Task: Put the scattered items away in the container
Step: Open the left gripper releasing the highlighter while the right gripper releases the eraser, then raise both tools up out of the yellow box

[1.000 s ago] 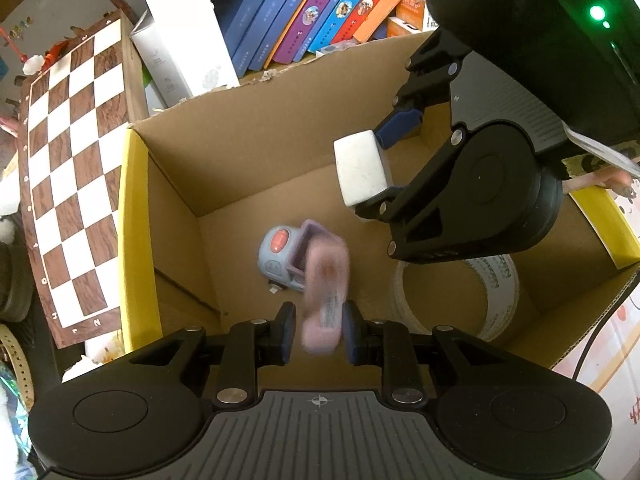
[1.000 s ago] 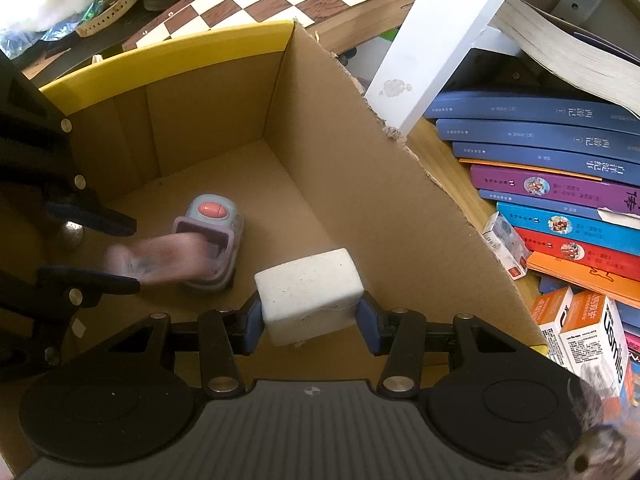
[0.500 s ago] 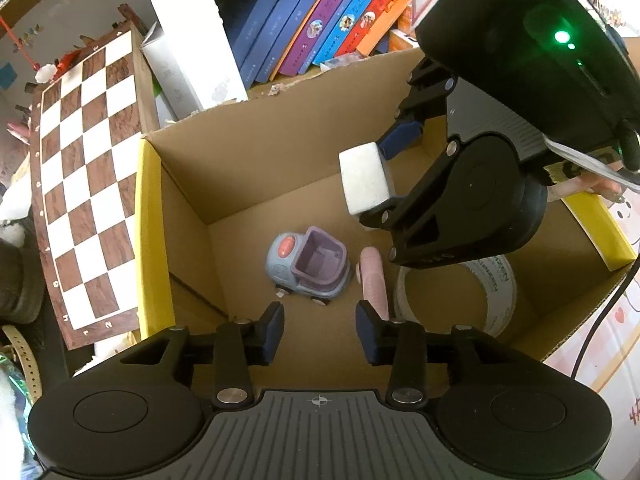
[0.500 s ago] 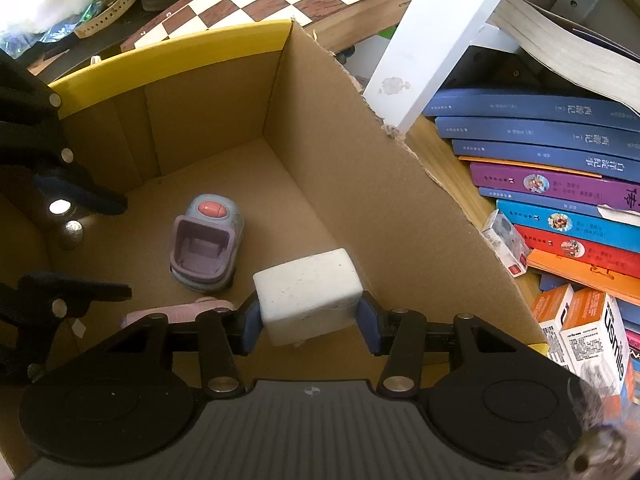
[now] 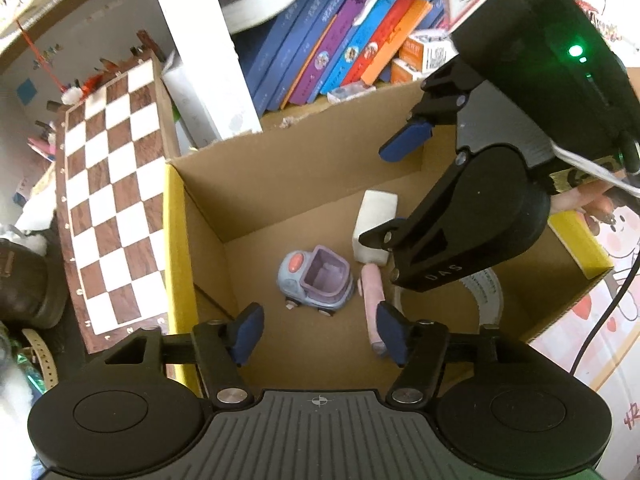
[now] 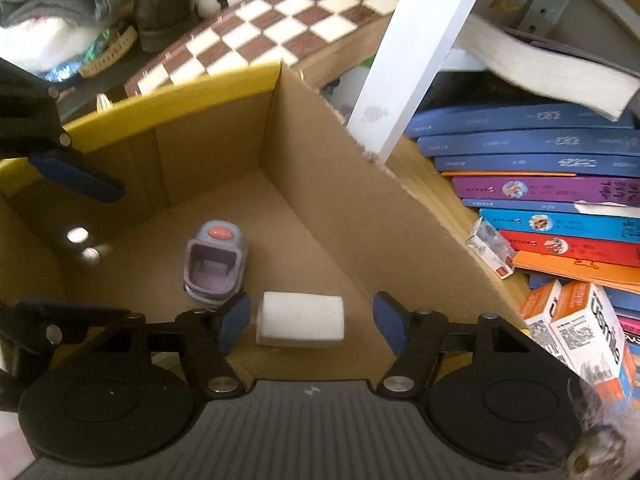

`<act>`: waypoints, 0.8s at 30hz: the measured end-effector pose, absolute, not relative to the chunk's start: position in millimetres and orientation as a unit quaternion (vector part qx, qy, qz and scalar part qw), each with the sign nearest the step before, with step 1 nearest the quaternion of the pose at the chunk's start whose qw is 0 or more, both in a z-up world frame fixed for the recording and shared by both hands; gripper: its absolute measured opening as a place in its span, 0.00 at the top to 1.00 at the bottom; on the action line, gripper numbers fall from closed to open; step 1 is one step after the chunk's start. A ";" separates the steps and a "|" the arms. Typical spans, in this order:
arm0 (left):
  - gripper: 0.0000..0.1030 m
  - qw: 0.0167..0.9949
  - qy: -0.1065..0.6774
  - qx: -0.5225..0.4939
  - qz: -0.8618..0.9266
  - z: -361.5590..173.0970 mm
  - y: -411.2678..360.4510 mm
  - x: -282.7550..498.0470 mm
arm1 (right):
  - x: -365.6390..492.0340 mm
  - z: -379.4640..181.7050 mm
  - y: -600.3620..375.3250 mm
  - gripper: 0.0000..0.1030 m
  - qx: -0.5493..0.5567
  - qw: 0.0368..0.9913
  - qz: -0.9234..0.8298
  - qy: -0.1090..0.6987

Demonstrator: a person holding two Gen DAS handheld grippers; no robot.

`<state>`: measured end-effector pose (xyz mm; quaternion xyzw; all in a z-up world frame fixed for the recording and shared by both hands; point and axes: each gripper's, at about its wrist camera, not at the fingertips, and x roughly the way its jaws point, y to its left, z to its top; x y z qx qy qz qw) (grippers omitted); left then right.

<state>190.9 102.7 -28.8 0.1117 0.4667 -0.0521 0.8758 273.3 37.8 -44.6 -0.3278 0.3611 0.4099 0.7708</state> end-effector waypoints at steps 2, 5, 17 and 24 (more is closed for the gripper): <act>0.34 0.880 0.459 0.111 -0.049 -23.9 101.3 186.8 | 268.7 -37.0 34.3 0.36 -0.320 0.777 0.410 0.354; 0.33 0.887 0.446 0.110 -0.042 -15.5 99.6 179.1 | 258.8 -24.7 29.1 0.36 -0.315 0.790 0.404 0.336; 0.23 0.917 0.388 0.094 -0.024 20.4 91.6 135.5 | 214.3 24.6 -8.8 0.32 -0.268 0.836 0.376 0.295; 0.21 0.930 0.354 0.092 -0.029 38.8 81.2 106.7 | 178.1 49.5 -46.0 0.32 -0.233 0.857 0.370 0.272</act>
